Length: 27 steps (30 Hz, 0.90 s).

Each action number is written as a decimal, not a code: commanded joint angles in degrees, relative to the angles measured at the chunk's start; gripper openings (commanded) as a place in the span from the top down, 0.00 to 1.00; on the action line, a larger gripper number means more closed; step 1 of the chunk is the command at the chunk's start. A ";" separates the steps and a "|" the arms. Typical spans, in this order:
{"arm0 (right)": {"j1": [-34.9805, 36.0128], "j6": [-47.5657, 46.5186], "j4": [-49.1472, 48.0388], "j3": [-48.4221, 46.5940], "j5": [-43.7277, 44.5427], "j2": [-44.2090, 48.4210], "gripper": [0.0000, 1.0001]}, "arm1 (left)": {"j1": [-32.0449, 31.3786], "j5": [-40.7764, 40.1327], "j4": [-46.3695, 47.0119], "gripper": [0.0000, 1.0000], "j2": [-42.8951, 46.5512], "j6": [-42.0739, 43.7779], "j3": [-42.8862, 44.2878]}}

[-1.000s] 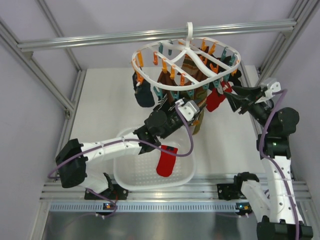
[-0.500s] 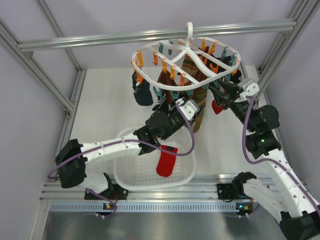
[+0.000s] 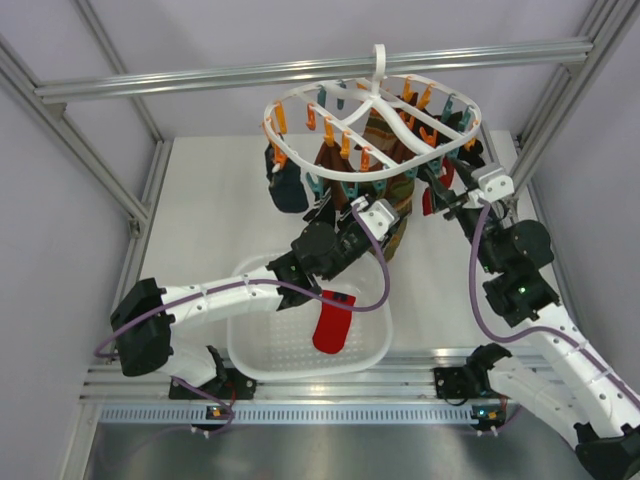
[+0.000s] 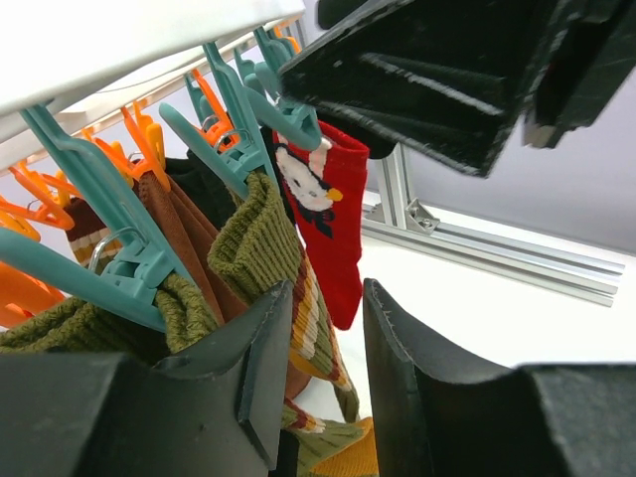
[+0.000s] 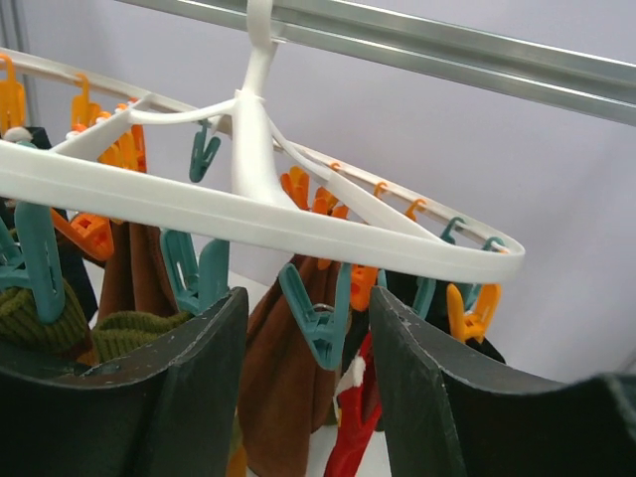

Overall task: Clip the socks to the hanger
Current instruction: Open the clamp at the hanger.

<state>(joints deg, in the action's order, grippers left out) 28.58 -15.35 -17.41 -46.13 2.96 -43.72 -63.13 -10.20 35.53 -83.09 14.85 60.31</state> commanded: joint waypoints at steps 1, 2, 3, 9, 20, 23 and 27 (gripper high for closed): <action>1.13 -1.69 -0.52 1.47 4.41 3.29 0.48 | -0.32 -0.96 1.30 0.60 1.44 -0.53 1.03; 1.13 -1.78 -0.52 1.92 4.42 3.47 0.48 | -0.32 -0.88 1.30 0.60 1.35 -0.53 1.03; 1.22 -1.78 -0.96 2.27 4.68 3.82 0.47 | -0.24 -0.88 1.47 0.60 1.26 -0.53 0.95; 1.22 -2.49 -5.25 4.55 4.42 2.86 0.40 | -0.24 -1.05 2.18 0.60 0.74 -0.88 0.77; 2.09 -5.65 -15.72 6.58 7.41 -1.98 0.38 | -0.32 -2.02 3.67 0.58 1.70 -0.35 -0.99; 2.45 -5.92 -16.78 6.40 8.37 -3.03 0.36 | -0.32 -2.20 4.02 0.58 1.79 -0.44 -1.25; 2.45 -5.92 -17.22 5.35 9.34 -4.35 0.35 | -0.24 -2.37 4.11 0.58 2.05 -0.53 -1.60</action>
<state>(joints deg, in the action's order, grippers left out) 29.91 -20.84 -30.70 -39.07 10.50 -47.51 -63.18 -11.64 36.21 -83.09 14.87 59.07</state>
